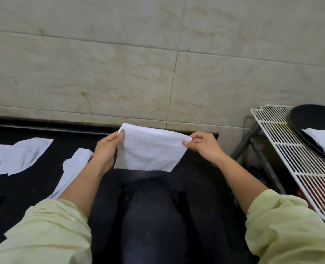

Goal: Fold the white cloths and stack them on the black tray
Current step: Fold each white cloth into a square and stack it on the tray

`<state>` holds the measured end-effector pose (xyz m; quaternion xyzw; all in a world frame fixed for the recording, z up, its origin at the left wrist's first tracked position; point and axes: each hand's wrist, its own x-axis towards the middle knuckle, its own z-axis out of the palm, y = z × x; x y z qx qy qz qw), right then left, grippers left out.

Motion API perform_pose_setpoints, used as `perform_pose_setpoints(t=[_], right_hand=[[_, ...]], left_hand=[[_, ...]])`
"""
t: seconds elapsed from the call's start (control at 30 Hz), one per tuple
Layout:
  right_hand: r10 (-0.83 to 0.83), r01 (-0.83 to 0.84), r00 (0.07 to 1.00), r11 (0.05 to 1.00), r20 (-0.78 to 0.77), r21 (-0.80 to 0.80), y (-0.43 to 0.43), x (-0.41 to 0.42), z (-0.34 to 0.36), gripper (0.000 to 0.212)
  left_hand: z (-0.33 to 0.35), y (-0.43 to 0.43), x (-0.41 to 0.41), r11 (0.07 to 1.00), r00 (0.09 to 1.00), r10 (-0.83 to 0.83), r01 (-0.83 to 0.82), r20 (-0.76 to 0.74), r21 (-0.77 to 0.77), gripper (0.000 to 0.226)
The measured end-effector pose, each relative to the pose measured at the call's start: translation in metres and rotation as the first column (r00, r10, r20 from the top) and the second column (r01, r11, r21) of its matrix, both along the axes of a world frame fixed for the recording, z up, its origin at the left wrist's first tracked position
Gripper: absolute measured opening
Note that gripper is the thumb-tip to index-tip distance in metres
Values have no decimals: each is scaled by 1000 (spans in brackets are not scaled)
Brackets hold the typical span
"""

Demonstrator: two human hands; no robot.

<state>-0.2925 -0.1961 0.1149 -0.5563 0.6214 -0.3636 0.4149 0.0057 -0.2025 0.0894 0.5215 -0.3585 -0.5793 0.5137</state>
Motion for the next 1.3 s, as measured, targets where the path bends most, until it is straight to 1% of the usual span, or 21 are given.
perform_pose_setpoints(t=[0.13,0.23,0.33,0.43,0.5,0.53,0.57,0.63,0.7,0.77,0.87,0.97,1.03,1.17,1.3], right_hand=[[-44,36,983,998,180,51,-3,-7,3,21],[-3,-33,966,990,258,138,2,-15,3,16],[31,-109,958,960,286,259,17,-21,-8,11],[54,-162,961,906,272,391,36,-25,-30,12],[67,-184,965,862,253,472,50,-28,-49,16],[79,-196,967,839,243,507,57,-29,-59,18],[92,-205,969,817,229,539,64,-29,-69,18],[143,-211,977,778,160,592,77,-29,-87,16],[221,-206,974,757,53,620,86,-27,-99,16],[238,-193,971,765,9,615,90,-24,-108,16],[185,-141,982,826,-26,546,85,-17,-118,16],[114,-91,993,880,-21,465,76,-10,-121,17],[83,-65,996,904,-24,423,68,-5,-123,13],[51,0,990,931,-130,365,51,3,-135,10],[13,77,961,948,-278,310,37,12,-143,8]], left_hand=[[8,1,10,986,986,-163,163,20,-17,23],[6,11,19,968,968,-248,248,18,37,20],[-9,30,28,946,955,-295,295,-26,134,16],[-32,56,32,913,949,-313,311,-34,265,14],[-48,75,31,863,926,-378,355,-8,360,8],[-56,84,30,829,909,-418,375,12,415,10],[-64,91,29,795,891,-453,385,37,469,17],[-81,103,29,744,856,-507,379,96,550,29],[-90,113,27,718,833,-537,366,136,592,24],[-94,117,25,716,834,-532,352,145,603,18],[-95,115,24,743,861,-487,320,147,588,12],[-94,110,22,787,900,-406,257,158,561,13],[-96,107,21,814,917,-355,209,180,542,13],[-104,102,16,858,923,-283,122,260,499,11],[-110,97,10,886,917,-246,81,314,456,13]])
